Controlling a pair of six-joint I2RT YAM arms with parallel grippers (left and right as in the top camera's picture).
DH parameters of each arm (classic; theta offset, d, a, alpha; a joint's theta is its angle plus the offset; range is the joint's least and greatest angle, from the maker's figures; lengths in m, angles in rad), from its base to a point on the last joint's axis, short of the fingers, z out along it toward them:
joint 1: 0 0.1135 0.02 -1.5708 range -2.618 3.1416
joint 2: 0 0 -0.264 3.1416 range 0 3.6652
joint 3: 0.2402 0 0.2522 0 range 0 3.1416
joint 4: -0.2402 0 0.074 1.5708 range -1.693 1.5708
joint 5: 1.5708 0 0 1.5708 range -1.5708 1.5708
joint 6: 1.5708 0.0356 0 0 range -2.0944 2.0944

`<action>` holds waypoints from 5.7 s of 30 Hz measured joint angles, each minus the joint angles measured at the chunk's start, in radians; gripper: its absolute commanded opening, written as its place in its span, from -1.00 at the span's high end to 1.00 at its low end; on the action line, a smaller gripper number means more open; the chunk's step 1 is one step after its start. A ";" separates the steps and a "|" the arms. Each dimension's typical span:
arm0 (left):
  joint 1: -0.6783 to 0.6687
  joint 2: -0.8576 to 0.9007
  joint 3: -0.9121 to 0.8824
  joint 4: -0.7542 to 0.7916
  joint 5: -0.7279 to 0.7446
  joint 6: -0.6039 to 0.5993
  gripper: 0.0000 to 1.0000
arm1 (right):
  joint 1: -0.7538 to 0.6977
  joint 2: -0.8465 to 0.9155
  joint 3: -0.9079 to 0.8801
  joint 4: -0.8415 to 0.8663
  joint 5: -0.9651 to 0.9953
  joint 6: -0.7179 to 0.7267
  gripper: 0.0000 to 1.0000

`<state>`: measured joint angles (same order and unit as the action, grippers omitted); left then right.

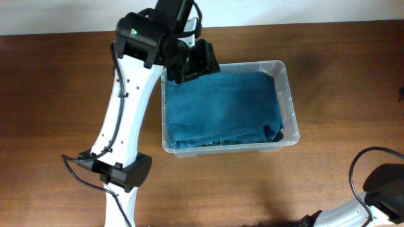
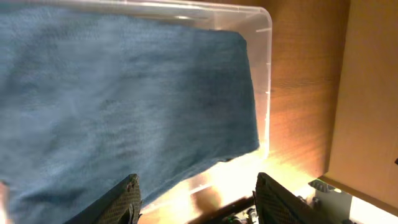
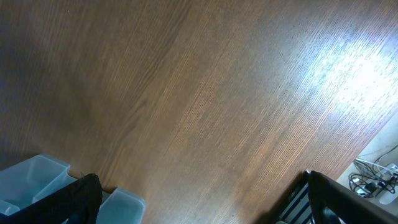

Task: Pack container
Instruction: 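Lower the dark blue jeans into the container and release them, then press the dark blue jeans down inside the container with the left gripper, then move the left gripper to the container's right side and press the jeans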

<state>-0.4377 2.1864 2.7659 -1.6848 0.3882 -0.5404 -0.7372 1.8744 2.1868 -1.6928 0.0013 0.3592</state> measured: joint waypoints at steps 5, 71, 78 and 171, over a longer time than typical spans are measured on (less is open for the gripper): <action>0.033 0.000 0.000 0.000 -0.009 0.081 -0.40 | 0.000 0.000 0.000 0.000 0.000 0.000 -0.97; 0.024 0.111 -0.481 0.223 -0.446 0.256 0.98 | 0.000 0.000 0.000 0.000 0.000 0.000 -0.97; 0.024 0.195 -0.486 0.262 -0.448 0.256 0.99 | 0.000 0.000 0.000 0.000 0.000 0.000 -0.97; -0.384 0.320 -0.268 0.470 -0.246 0.203 0.98 | 0.000 0.000 0.000 0.000 0.000 0.000 -0.97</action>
<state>-0.8215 2.5061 2.4981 -1.2148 0.1421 -0.3370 -0.7372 1.8744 2.1868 -1.6928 0.0013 0.3588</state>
